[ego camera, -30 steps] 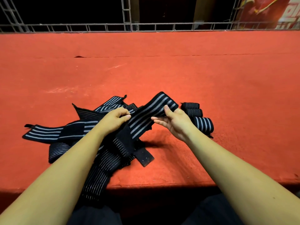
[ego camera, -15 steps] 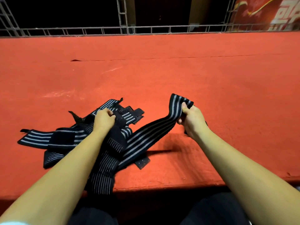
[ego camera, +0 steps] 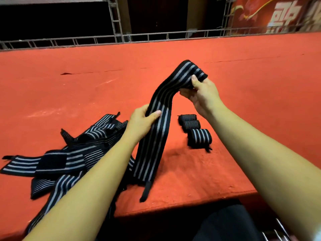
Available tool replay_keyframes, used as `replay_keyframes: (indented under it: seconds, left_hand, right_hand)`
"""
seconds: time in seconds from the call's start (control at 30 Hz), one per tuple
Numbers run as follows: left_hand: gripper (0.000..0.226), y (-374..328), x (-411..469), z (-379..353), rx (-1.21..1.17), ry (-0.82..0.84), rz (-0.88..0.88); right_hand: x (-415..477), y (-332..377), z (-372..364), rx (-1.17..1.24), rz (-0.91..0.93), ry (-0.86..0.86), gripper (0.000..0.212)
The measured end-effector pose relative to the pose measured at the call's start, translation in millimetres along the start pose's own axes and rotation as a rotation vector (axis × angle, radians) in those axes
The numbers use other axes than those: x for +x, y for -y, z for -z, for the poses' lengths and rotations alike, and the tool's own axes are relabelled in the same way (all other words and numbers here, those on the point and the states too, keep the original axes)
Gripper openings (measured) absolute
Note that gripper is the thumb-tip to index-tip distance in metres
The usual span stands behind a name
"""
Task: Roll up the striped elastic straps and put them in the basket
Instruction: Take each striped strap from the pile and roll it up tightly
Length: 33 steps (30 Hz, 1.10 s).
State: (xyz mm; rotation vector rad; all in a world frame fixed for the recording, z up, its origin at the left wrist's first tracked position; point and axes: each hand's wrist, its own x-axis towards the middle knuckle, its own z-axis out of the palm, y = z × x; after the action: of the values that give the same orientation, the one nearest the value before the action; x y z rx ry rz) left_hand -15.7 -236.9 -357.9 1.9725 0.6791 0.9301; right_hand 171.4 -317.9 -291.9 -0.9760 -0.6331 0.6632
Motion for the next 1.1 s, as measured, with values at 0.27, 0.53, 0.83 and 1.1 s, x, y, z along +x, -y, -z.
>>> replay_keyframes:
  seconds: [0.27,0.53,0.83,1.1]
  left_hand:
    - [0.018,12.7,-13.9,-38.1,-0.149,0.414,0.384]
    - [0.038,9.7,-18.1,-52.9,-0.449,0.033,0.353]
    - [0.017,9.0,-18.5,-54.6,-0.219,0.054,0.113]
    - [0.020,28.5,-27.9,-55.6,-0.198,0.328,0.249]
  right_hand:
    - [14.6,16.6,32.8,-0.246,-0.078,0.022,0.007]
    - [-15.3,-21.7,46.6,-0.462,-0.336,0.277,0.013]
    - [-21.1,-33.3,50.8,-0.596,-0.312,0.382,0.016]
    - [-18.7,-30.1,29.6,-0.409,-0.272,0.259,0.003]
